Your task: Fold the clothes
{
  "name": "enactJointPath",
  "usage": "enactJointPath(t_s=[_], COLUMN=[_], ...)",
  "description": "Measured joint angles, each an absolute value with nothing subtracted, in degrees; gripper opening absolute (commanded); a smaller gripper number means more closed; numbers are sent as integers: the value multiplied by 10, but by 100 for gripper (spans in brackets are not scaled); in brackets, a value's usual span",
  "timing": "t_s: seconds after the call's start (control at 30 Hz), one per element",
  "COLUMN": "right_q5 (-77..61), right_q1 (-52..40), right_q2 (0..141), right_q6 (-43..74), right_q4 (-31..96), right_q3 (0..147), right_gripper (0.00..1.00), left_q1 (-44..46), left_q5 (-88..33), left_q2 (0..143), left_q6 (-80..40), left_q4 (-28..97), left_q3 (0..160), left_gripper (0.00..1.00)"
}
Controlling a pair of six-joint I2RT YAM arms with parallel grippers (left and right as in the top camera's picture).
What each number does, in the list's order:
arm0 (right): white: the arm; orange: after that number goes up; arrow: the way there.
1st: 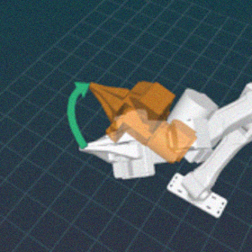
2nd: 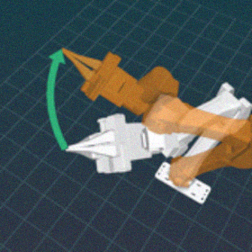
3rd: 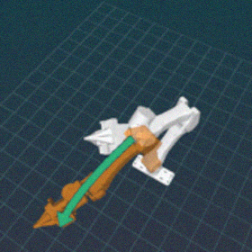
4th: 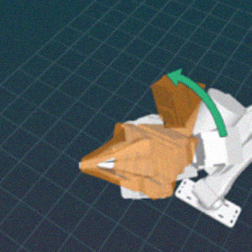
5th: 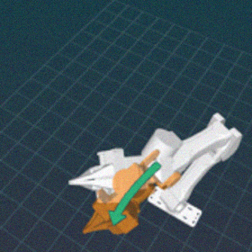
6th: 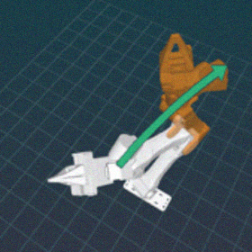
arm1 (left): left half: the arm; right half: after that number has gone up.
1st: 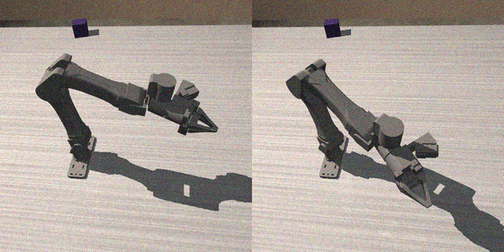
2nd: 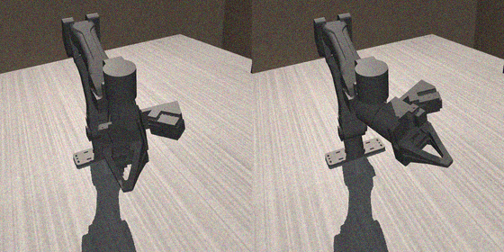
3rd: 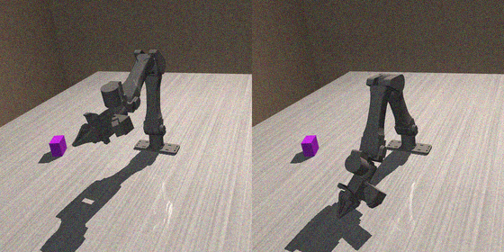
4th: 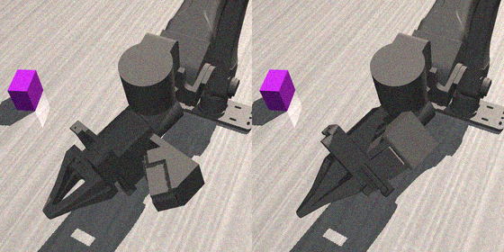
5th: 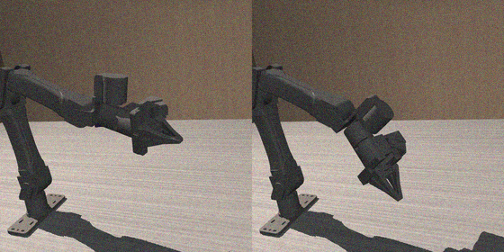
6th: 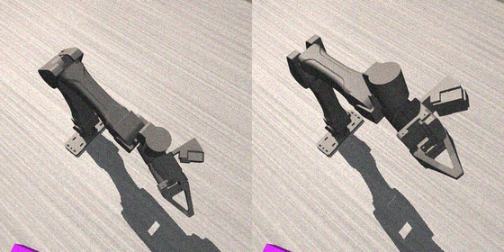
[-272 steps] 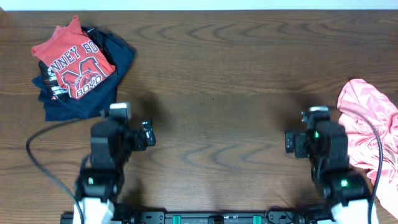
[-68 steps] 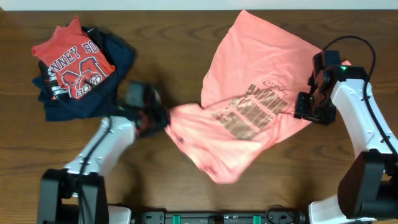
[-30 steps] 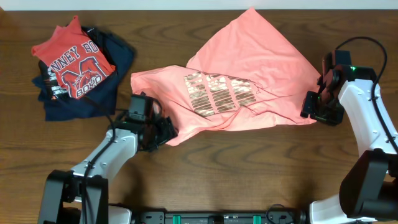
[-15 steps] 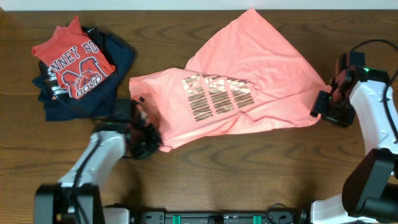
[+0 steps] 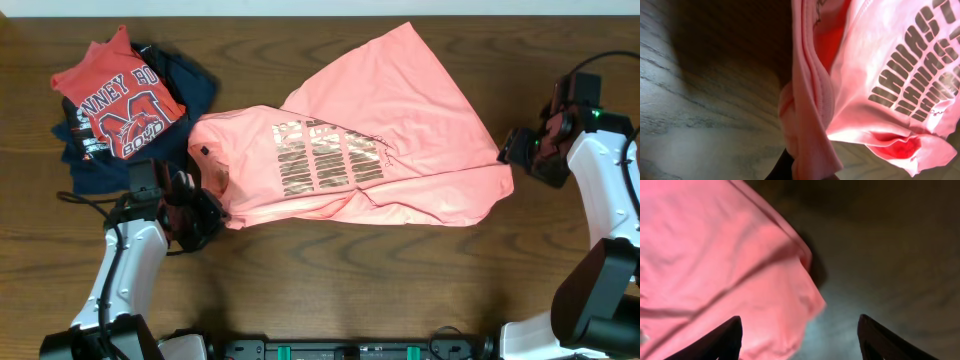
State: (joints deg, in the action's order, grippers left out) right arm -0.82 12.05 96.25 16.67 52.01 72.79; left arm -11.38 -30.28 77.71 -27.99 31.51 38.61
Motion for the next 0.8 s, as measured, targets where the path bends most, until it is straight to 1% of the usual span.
enactJointPath(t_s=[0.23,0.27,0.4,0.43,0.47,0.5,0.53,0.6,0.8], right_q5=[-21,-25,-36,-38,-40,-41,-42,-43,-43], right_q1=[121,121,120,120,120,120,120,120,121], right_q2=[1003,1017,1063,1073,1082,1087,1091,1093,1084], right_q6=[168,168,163,163,162,159,158,158,159], right_q4=[472,467,454,452,451,450,449,446,449], right_q3=[719,719,716,715,714,714,713,712,712], right_gripper=[76,75,66,62,51,35,23,1,1], left_q1=[-98,-96,-95,-95,-95,-95,-95,-95,-95], left_q5=[-303,-303,-303,-303,-303,-303,-303,-303,-303], left_q2=[777,777,777,777,777,777,777,777,777], left_q6=[-280,-280,-280,-280,-280,-280,-280,-280,-278], left_q4=[315,314,311,310,310,310,310,310,321], left_q3=[386,386,386,386,386,386,386,386,386], left_gripper=[6,5,6,6,6,6,6,6,6])
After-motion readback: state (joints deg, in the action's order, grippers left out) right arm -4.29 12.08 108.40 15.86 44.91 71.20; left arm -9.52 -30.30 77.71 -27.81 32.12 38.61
